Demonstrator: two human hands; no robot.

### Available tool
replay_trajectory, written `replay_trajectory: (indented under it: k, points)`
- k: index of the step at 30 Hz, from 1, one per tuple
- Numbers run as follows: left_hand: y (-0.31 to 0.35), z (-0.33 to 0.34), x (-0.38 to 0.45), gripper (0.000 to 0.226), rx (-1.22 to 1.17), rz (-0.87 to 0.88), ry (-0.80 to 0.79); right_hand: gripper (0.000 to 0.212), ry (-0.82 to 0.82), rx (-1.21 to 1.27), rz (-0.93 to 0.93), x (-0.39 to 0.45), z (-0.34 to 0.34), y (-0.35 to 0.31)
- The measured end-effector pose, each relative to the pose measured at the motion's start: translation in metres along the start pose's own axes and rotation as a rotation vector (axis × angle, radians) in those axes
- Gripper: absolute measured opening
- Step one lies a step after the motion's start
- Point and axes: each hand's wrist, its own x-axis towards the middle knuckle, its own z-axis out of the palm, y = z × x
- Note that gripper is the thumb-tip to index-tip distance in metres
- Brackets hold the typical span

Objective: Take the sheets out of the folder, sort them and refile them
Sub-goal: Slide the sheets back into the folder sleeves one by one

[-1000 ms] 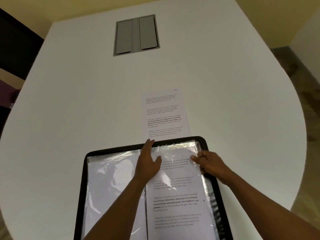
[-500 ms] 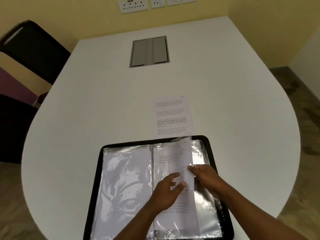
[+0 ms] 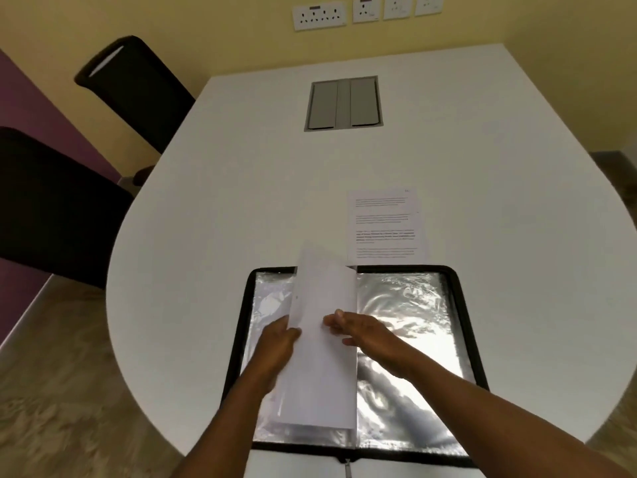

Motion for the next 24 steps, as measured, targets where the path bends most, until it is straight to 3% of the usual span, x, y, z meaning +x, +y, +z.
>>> replay_trajectory:
  k: [5,9,14,19,21,24]
  points:
    - [-0.024,-0.04,0.017,0.035,0.088,-0.037,0.133,0.038,0.168,-0.586,-0.11,0.028,0.019,0.025]
    - [-0.049,-0.062,0.036,0.037,0.181,-0.085,0.221,0.058,0.08,-0.946,-0.06,0.042,0.025,0.053]
    - [-0.068,-0.061,0.041,0.07,0.452,0.005,0.324,0.066,0.014,-1.192,-0.08,0.043,0.036,0.066]
    - [-0.096,-0.043,0.047,0.067,0.897,0.303,0.257,0.075,0.054,-1.257,-0.119,0.046,0.042,0.083]
    - [-0.105,-0.036,0.053,0.081,0.992,0.285,0.171,0.074,0.072,-1.271,-0.139,0.046,0.042,0.091]
    - [-0.107,-0.027,0.06,0.08,0.981,0.256,0.205,0.071,0.087,-1.258,-0.185,0.048,0.039,0.098]
